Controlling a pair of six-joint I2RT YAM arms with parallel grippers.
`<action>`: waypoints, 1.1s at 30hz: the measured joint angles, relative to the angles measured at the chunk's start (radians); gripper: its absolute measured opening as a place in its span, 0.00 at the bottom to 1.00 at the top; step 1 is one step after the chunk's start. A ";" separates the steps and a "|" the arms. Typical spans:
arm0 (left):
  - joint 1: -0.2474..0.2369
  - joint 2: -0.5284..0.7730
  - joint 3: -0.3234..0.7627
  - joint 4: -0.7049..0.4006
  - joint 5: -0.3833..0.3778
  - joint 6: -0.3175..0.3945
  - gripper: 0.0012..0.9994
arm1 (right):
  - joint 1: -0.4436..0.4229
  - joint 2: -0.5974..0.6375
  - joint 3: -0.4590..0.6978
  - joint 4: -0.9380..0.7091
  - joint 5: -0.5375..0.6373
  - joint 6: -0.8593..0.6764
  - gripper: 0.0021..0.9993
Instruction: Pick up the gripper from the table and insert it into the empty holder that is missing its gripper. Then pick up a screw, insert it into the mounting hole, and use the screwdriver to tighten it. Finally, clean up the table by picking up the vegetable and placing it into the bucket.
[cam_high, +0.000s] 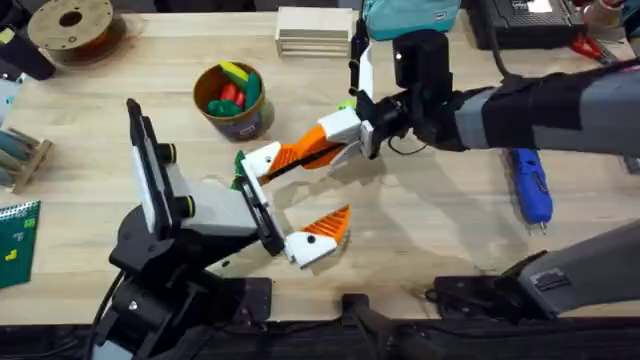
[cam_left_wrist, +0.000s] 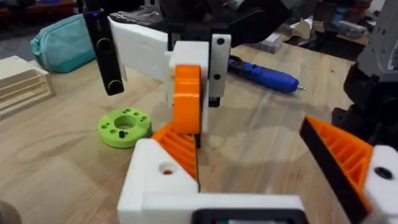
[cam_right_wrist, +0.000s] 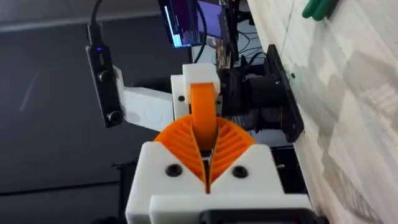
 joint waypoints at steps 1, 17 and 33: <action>0.000 0.000 0.000 0.000 0.000 0.000 0.99 | 0.000 0.000 0.001 0.000 0.000 0.000 0.02; 0.000 0.000 0.000 0.002 -0.005 0.008 0.99 | -0.002 0.000 0.002 0.030 -0.008 0.001 0.12; -0.013 0.000 0.000 -0.001 0.065 0.007 0.99 | -0.022 0.000 0.009 0.046 -0.007 0.009 0.59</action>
